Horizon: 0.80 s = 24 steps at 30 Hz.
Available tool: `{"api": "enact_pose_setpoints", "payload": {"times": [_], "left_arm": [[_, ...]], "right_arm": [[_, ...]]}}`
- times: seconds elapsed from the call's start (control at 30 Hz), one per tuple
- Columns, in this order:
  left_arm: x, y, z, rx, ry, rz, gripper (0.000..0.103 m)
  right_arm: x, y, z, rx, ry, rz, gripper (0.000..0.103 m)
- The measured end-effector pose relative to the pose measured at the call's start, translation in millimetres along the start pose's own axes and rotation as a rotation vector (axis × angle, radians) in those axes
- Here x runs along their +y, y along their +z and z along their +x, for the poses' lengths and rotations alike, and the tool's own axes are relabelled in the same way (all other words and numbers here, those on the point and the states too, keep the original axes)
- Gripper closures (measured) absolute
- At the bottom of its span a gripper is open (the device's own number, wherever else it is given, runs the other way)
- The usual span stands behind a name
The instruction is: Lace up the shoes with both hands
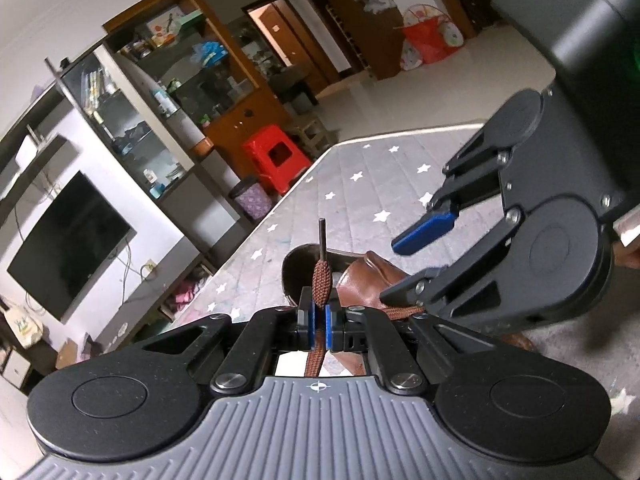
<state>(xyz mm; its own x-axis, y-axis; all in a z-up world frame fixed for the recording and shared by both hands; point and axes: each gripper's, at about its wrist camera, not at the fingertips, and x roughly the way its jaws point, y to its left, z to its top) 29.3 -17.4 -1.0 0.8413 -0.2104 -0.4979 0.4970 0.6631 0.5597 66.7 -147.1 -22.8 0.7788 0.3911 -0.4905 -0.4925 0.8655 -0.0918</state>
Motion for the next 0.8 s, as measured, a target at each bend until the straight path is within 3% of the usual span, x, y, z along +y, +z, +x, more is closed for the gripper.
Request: {"api": "enact_pose_setpoints", "payload": {"times": [0.47,0.8], "left_arm": [[-13,2,36,0.070,-0.028,0.156,0.098],[-14,5,54,0.072,-0.039,0.193,0.098]], "right_arm": [[-11,-6,-19,-0.012,-0.005,0.024,0.068],[-10,-6,-21,-0.006,-0.016,0.053,0.072]]}}
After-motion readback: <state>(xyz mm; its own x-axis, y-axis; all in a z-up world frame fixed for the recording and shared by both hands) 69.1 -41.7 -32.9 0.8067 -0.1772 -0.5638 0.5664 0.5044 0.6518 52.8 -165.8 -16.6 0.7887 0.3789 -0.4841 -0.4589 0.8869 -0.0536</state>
